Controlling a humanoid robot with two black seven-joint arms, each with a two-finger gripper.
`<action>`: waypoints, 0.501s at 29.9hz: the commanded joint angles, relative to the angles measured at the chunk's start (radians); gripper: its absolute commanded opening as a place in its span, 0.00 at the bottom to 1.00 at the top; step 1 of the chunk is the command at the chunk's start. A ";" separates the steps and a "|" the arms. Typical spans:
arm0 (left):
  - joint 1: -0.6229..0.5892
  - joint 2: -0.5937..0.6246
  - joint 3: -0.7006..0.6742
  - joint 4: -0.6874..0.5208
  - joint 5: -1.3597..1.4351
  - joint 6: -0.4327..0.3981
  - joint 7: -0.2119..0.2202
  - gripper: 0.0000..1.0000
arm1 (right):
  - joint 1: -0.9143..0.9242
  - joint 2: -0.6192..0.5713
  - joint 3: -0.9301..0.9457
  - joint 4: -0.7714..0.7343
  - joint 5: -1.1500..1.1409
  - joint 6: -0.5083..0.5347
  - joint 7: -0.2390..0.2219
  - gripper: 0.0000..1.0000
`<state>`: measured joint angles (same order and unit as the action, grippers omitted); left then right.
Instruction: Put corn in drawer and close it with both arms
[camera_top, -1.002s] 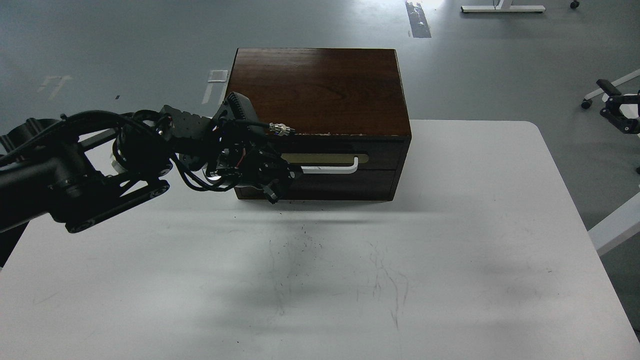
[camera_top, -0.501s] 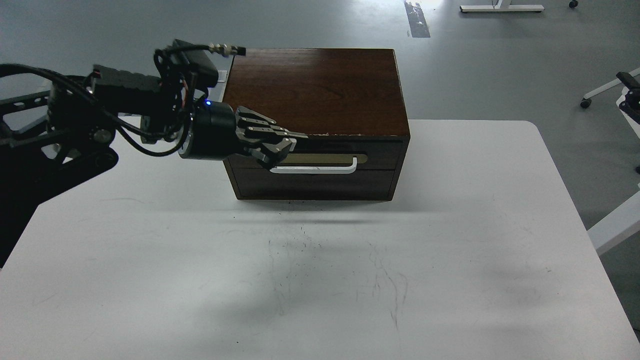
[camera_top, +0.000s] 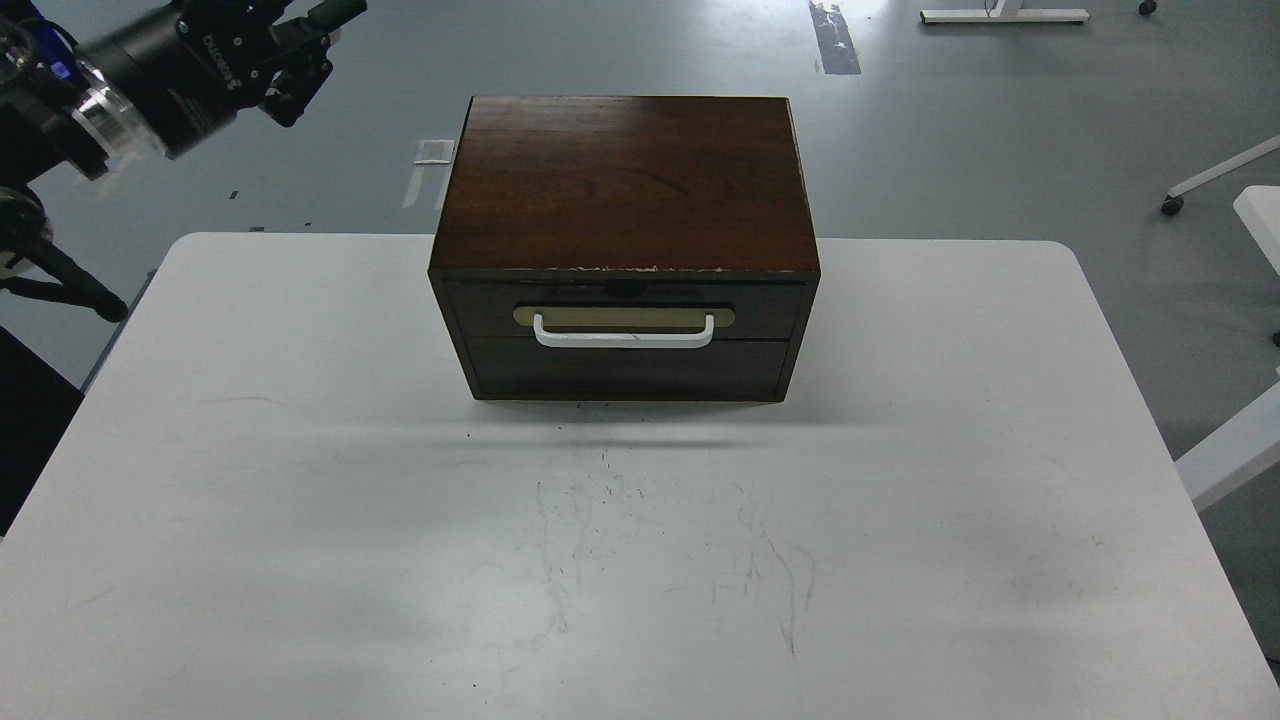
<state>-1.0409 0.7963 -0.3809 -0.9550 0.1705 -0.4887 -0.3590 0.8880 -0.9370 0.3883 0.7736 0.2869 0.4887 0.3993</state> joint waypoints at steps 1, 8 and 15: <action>0.028 -0.061 -0.018 0.166 -0.173 0.000 0.003 0.97 | 0.000 0.062 0.021 -0.005 0.000 0.000 0.001 1.00; 0.042 -0.210 -0.071 0.424 -0.325 0.000 0.009 0.97 | -0.001 0.159 0.135 -0.033 0.009 0.000 -0.013 1.00; 0.081 -0.318 -0.179 0.516 -0.355 0.000 0.015 0.97 | 0.000 0.253 0.138 -0.163 0.115 0.000 -0.031 1.00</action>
<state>-0.9701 0.5246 -0.5264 -0.4744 -0.1810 -0.4886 -0.3455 0.8867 -0.7180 0.5253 0.6672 0.3336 0.4887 0.3848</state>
